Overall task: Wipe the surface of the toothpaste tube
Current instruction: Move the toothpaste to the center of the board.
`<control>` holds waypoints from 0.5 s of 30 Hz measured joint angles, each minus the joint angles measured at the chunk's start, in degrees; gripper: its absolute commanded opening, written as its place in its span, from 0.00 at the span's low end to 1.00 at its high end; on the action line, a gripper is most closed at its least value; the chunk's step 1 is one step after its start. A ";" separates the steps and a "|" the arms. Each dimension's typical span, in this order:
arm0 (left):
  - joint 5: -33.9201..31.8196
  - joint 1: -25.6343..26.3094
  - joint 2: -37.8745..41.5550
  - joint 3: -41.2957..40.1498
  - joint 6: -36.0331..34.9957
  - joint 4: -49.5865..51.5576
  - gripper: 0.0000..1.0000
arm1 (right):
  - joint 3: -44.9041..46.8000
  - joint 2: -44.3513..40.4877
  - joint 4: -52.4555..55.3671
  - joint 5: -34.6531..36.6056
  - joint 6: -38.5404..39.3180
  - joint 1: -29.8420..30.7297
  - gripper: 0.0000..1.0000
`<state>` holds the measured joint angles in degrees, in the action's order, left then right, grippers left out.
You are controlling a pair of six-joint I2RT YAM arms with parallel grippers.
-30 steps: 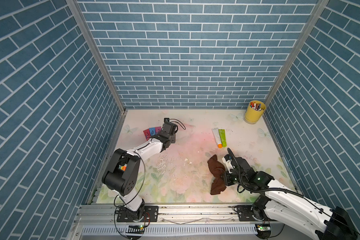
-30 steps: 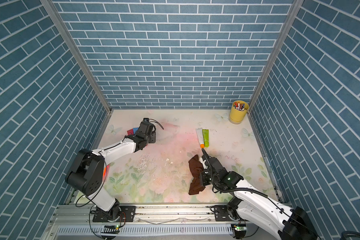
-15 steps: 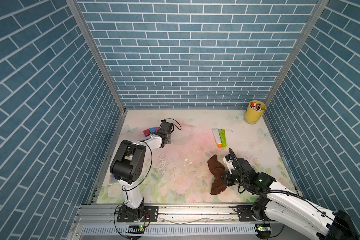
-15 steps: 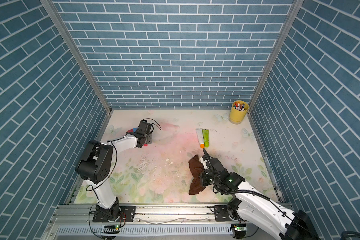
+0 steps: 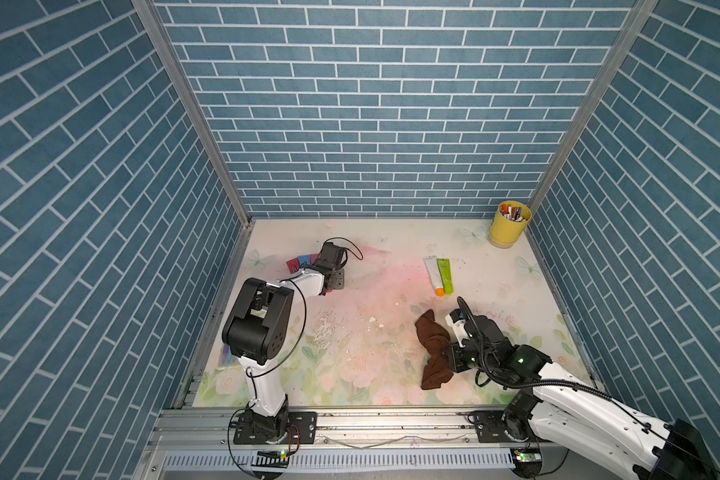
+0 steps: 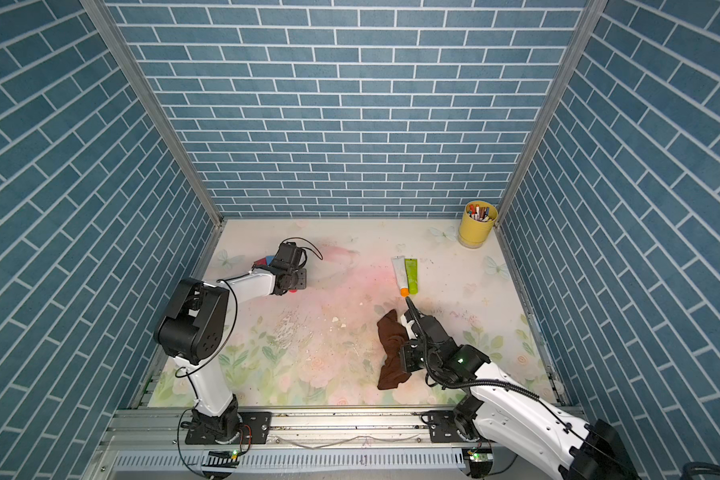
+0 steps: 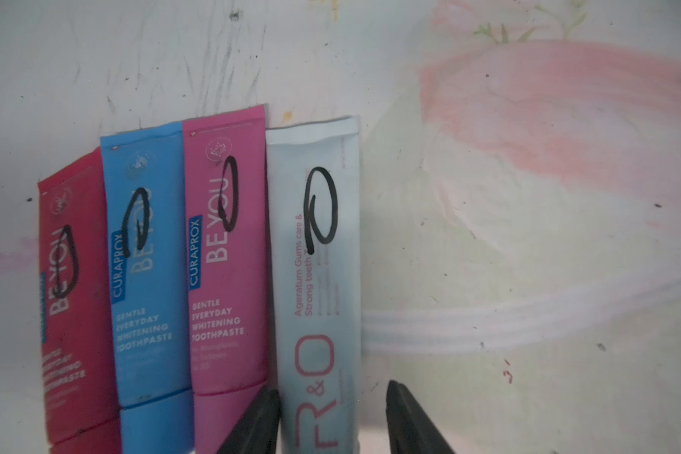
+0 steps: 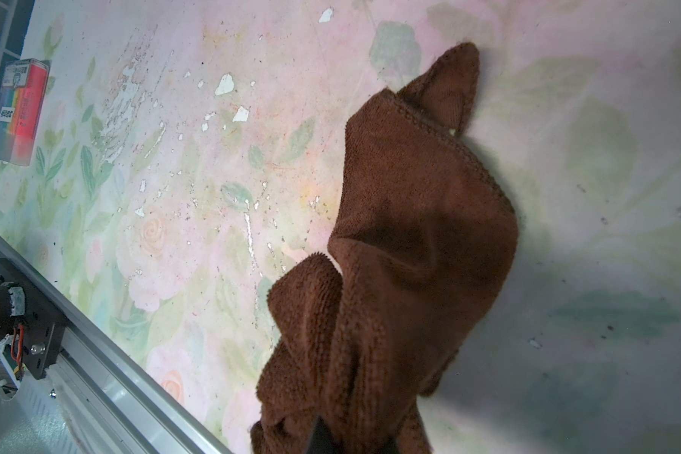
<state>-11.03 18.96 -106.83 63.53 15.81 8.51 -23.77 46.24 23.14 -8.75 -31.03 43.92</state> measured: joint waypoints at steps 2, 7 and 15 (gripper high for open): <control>0.31 0.00 0.00 -0.22 -0.02 0.07 0.49 | 0.00 0.00 -0.02 0.00 0.00 0.00 0.00; 0.90 0.00 0.00 -0.35 0.00 0.22 0.50 | 0.00 0.00 -0.02 0.00 0.00 0.00 0.00; 1.25 0.00 0.00 -0.83 0.02 0.26 0.51 | 0.00 -0.04 0.00 0.04 0.00 0.00 0.00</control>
<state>-9.78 18.96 -106.83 62.70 15.84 8.78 -23.77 46.19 23.14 -8.71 -31.03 43.92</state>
